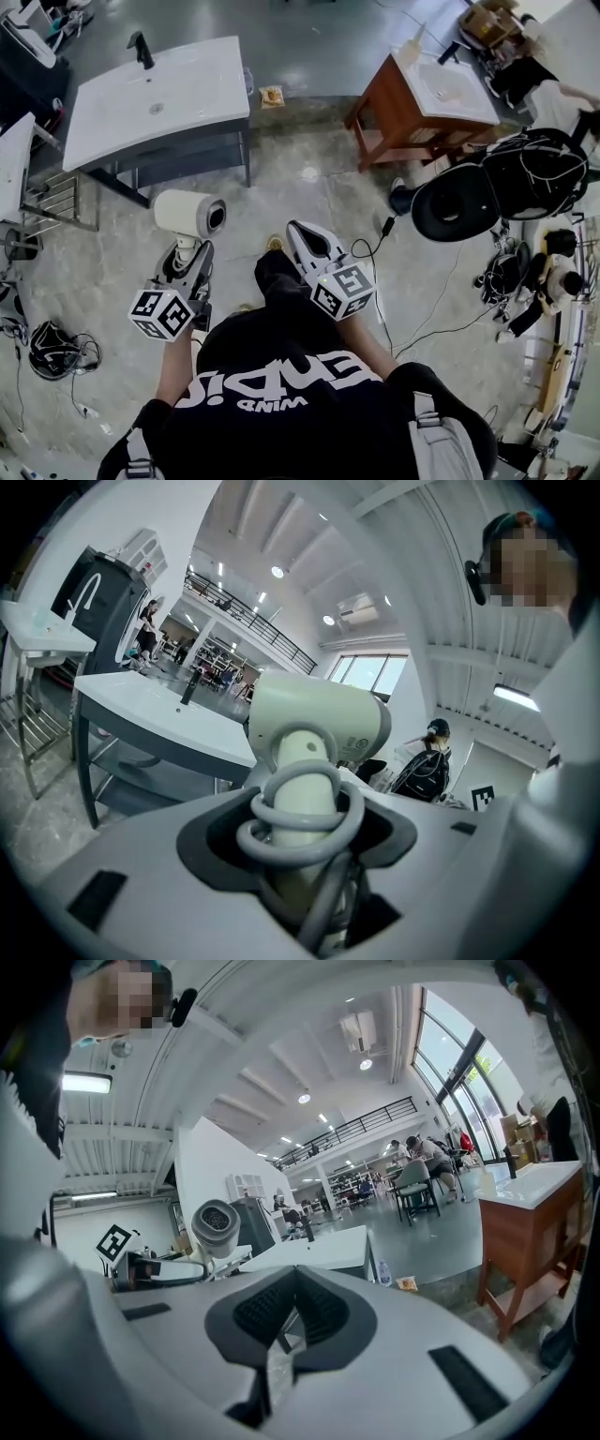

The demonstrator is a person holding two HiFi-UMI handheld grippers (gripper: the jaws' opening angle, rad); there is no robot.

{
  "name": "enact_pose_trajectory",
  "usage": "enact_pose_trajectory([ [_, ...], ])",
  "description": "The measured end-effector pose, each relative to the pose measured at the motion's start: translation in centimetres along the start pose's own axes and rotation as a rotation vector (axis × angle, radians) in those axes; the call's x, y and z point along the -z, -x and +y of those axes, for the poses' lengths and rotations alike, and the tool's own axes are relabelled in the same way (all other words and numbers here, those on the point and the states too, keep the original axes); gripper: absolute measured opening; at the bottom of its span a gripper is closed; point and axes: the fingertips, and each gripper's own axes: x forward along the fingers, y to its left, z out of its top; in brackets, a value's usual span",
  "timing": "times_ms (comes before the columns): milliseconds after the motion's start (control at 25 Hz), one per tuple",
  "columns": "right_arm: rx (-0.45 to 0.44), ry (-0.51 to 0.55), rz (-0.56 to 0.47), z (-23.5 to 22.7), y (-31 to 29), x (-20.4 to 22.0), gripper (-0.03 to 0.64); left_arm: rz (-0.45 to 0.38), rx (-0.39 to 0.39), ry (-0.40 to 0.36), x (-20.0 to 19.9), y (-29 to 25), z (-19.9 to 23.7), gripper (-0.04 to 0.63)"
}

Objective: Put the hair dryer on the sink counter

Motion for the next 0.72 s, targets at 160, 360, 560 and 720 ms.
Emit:
enact_pose_trajectory([
  [160,0.018,-0.005,0.001,-1.8,-0.9,-0.5,0.018,0.014,0.007,-0.008,-0.5,-2.5,0.3,0.268],
  [360,0.037,-0.028,-0.01,-4.5,-3.0,-1.2,0.018,0.036,0.014,-0.014,-1.6,-5.1,1.1,0.268],
  [560,0.015,-0.039,-0.016,-6.6,-6.0,-2.4,0.018,0.043,-0.002,-0.025,-3.4,-7.8,2.0,0.268],
  [720,-0.004,-0.039,-0.017,-8.2,-7.5,-3.7,0.018,0.031,-0.015,-0.016,-4.6,-9.7,2.3,0.268],
])
